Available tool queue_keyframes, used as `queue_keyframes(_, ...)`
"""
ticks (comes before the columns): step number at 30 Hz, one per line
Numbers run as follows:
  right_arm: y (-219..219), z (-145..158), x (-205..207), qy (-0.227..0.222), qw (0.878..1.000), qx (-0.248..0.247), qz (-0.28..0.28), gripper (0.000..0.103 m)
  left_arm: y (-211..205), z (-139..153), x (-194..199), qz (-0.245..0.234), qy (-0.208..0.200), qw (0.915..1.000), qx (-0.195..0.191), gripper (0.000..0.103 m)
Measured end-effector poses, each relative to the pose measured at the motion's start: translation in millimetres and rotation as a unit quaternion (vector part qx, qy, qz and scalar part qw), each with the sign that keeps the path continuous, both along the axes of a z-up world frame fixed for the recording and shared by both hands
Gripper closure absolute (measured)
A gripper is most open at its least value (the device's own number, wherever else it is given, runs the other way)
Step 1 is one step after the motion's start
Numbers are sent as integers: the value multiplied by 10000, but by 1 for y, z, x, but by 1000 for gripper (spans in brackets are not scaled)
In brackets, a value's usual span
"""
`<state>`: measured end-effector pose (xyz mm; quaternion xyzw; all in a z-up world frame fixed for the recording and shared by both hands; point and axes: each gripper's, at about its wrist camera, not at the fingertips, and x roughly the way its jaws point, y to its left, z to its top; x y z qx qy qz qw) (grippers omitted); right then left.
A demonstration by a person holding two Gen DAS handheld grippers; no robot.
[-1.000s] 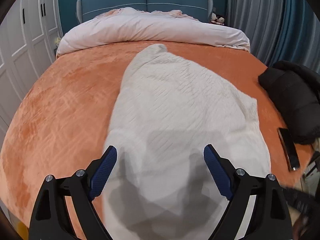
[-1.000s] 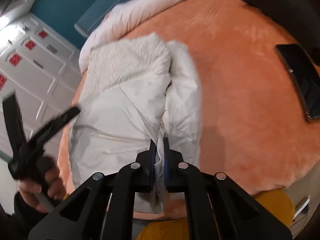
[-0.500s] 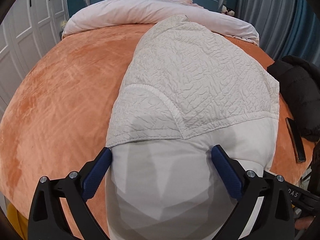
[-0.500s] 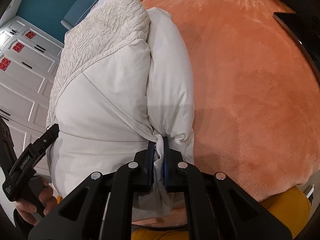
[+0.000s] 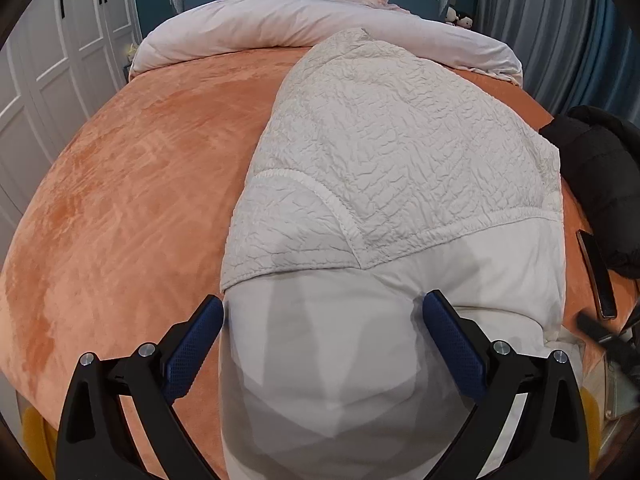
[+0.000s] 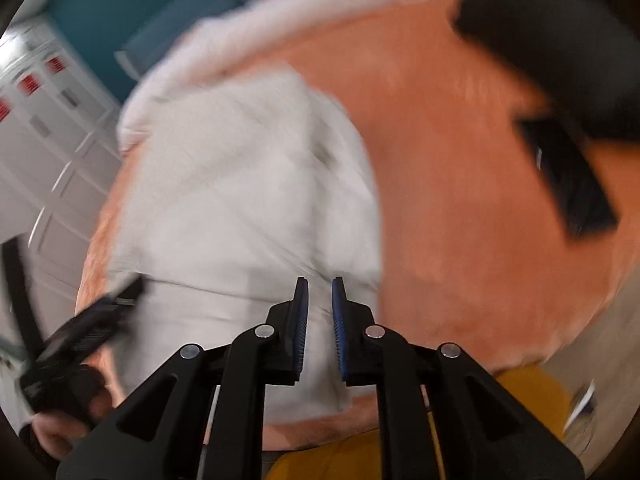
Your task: Fold large clothes
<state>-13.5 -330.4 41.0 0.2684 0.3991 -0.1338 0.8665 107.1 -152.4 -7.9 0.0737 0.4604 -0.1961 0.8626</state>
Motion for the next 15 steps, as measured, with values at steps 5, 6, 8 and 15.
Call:
queue_keyframes(5, 42, 5, 26, 281, 9956, -436, 784, 91, -1, 1, -3, 66, 20, 10000, -14, 5)
queue_keyframes(6, 45, -10, 30, 506, 9943, -358, 873, 91, 0, 2, -4, 55, 51, 10000, -22, 5)
queue_keyframes(8, 47, -34, 31, 566, 9941, -122, 922, 91, 3, 2, -3, 36, 178, 9998, -57, 5)
queue_keyframes(15, -1, -4, 10, -99, 9970, 657, 385, 78, 28, 27, -7, 173, 431, 9978, -475, 5)
